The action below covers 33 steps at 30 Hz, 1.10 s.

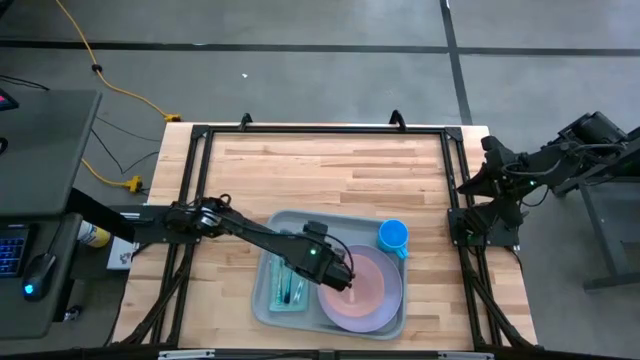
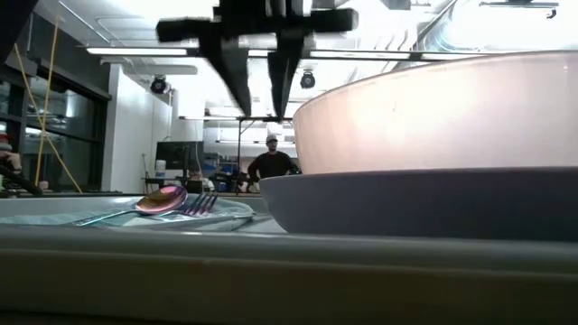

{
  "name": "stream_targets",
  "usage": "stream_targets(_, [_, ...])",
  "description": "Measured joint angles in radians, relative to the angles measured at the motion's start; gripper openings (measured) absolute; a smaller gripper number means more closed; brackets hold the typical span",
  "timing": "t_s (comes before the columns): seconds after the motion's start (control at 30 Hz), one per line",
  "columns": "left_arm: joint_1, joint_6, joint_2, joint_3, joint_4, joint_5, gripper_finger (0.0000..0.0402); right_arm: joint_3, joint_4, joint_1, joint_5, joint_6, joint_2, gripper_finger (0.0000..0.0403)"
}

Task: Set up tray
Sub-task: Adjust the green knife on the blue napkin

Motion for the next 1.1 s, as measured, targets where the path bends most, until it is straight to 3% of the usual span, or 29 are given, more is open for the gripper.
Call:
stream_targets(0.2, [-0.004,0.088,-0.107,0.001,-0.078,-0.239,0.0183,0.0,0.0,0.0,0.045,0.017,-0.071,0.0])
stream_targets(0.4, [0.026,0.297,-0.26,-0.075,-0.092,-0.352,0.0167,0.0,0.0,0.0,0.137,0.047,-0.167,0.0])
stream_targets(0.53, [0.055,0.364,-0.415,-0.217,-0.088,-0.404,0.0158,0.0,-0.001,-0.001,0.212,0.059,-0.224,0.0])
stream_targets(0.67, [0.078,0.376,-0.622,-0.447,-0.05,-0.435,0.015,0.001,-0.001,-0.001,0.3,0.079,-0.258,0.0])
stream_targets(0.8, [0.071,0.439,-0.88,-0.759,0.166,-0.46,0.0141,0.0,0.0,-0.001,0.378,0.085,-0.268,0.0])
stream_targets(0.9, [0.053,0.598,-1.081,-0.993,0.408,-0.424,0.0131,0.0,0.013,-0.001,0.428,0.085,-0.268,0.0])
stream_targets(1.0, [0.055,0.932,-1.257,-1.193,0.794,-0.349,0.0118,0.0,0.04,-0.001,0.451,0.076,-0.267,0.0])
stream_targets(1.1, [0.07,1.307,-1.375,-1.362,1.199,-0.191,0.0106,0.0,0.065,-0.001,0.478,0.056,-0.267,0.0])
